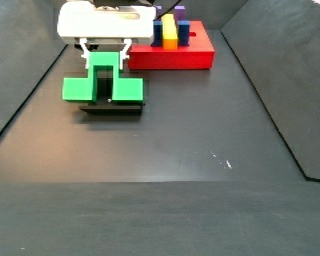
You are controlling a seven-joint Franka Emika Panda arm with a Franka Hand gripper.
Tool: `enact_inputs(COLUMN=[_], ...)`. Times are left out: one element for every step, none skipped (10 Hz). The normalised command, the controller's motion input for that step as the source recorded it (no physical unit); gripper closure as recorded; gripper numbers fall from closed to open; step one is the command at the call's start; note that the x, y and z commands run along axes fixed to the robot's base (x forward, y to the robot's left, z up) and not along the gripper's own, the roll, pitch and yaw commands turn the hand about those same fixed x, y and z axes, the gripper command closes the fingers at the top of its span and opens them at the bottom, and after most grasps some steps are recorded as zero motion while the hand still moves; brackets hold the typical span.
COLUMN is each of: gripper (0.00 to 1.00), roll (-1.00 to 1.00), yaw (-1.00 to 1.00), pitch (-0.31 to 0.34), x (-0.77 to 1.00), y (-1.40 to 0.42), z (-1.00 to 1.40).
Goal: Pick up the green object. Move up. Place the green object on the fixture. Regrasp the green object. Move to above the board. Insert the green object.
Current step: Regrasp the green object, then move to above the board.
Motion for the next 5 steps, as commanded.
enact_inputs(gripper=[1.0, 1.0, 1.0, 1.0, 1.0], roll=[0.0, 0.0, 0.0, 0.0, -0.03], yaw=[0.0, 0.0, 0.0, 0.0, -0.02], pitch=[0.0, 0.0, 0.0, 0.0, 0.014], x=[0.0, 0.0, 0.0, 0.0, 0.02], y=[0.0, 0.0, 0.0, 0.0, -0.03], z=[0.0, 0.0, 0.0, 1.4, 1.4])
